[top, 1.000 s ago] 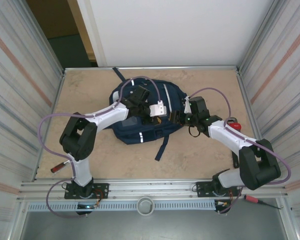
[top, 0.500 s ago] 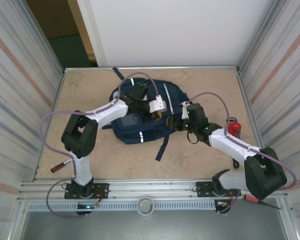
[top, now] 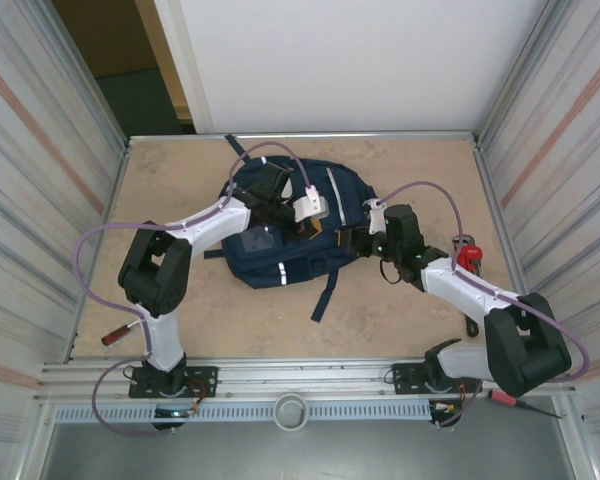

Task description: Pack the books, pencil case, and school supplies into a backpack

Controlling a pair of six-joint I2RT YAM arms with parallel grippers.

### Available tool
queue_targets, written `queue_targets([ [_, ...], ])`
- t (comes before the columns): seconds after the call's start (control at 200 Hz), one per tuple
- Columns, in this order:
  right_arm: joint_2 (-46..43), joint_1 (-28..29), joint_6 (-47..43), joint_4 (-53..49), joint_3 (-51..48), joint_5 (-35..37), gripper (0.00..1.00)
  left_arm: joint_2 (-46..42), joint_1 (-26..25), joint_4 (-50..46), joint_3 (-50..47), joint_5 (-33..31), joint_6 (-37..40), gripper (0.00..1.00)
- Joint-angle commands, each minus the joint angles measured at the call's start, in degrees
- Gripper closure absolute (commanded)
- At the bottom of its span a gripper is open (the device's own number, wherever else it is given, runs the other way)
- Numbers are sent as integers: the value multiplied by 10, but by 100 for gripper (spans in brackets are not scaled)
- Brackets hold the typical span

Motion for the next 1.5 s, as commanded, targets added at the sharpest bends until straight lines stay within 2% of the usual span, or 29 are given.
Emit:
queue_targets([
  [0.0,15,0,-40,15,4,-41,51,-36,0,9,-3,35,-8,100],
  [0.366,49,-8,-53,32,8,-48,54,-39,0,2,1,31,-1,100],
  [0.781,111,6,-73,74,22,-56,68,-39,0,-4,3,28,-1,100],
  [1.227,103,19,-77,124,-1,-46,75,-37,2,-10,9,22,-2,100],
  [1.493,96,21,-71,137,-24,-5,93,-42,7,-5,4,21,-6,100],
])
